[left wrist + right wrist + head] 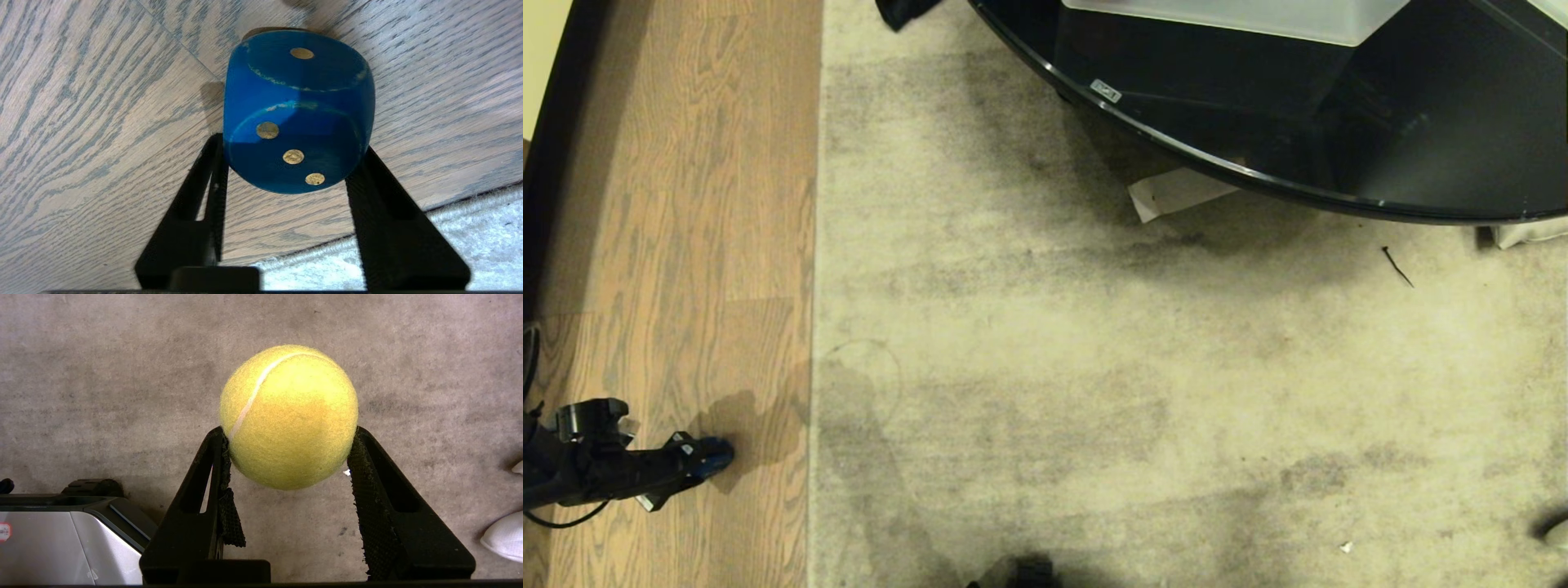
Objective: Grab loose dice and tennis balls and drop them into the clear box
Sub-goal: Pick up toys out of the box, then put the toys in the box
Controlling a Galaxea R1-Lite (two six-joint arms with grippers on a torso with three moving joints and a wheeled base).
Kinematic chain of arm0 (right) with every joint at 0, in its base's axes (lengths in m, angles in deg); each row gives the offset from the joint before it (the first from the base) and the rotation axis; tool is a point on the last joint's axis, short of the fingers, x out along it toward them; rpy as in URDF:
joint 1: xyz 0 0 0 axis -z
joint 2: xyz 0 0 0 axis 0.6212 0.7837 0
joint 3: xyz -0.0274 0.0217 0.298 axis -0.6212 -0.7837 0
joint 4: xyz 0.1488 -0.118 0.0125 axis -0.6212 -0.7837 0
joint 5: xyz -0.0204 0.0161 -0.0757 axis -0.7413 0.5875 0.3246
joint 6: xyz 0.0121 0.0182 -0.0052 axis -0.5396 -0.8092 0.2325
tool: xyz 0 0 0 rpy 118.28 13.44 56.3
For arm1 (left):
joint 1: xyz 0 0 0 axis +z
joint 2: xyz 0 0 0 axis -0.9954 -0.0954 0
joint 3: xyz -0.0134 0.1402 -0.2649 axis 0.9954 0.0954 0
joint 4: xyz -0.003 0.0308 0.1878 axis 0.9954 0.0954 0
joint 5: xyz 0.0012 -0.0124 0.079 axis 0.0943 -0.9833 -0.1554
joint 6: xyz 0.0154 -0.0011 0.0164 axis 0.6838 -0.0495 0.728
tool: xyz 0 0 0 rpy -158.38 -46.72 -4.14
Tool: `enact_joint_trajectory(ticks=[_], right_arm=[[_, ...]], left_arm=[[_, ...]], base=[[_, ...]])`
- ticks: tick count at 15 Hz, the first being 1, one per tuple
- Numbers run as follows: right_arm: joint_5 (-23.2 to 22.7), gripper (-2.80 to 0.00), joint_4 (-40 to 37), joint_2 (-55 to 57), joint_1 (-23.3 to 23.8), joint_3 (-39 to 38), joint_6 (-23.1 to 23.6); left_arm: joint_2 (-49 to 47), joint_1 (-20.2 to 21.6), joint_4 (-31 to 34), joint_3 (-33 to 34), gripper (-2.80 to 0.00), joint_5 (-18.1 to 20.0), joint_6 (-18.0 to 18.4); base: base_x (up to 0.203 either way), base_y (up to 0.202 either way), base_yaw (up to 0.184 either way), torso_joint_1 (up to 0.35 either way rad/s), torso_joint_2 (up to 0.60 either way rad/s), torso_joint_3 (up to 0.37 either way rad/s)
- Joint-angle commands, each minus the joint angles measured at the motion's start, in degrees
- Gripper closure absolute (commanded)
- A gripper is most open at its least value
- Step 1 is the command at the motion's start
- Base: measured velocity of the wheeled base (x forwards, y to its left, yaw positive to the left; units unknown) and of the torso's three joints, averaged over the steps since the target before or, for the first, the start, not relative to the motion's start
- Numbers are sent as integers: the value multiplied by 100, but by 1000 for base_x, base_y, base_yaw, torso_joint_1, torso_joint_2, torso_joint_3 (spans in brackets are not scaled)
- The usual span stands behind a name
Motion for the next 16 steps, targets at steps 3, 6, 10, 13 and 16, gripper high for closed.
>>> enact_joint_trajectory(ticks=[3, 6, 10, 13, 16], right_arm=[[0, 0, 1, -1, -2, 0, 1], [0, 0, 1, -1, -2, -1, 1], [0, 0, 1, -1, -2, 0, 1], [0, 0, 1, -1, -2, 0, 1], [0, 0, 1, -1, -2, -3, 1]], left_arm=[[219, 17, -4, 45, 0, 63, -18], [1023, 124, 21, 282, 0, 365, 5], [2575, 89, 79, 793, 0, 397, 122], [4000, -191, 739, 892, 0, 254, 484], [5282, -1084, 1703, 880, 0, -601, 889]], base=[[0, 0, 0, 0, 0, 0], [0, 0, 0, 0, 0, 0], [0, 0, 0, 0, 0, 0], [0, 0, 0, 0, 0, 0], [0, 0, 0, 0, 0, 0]])
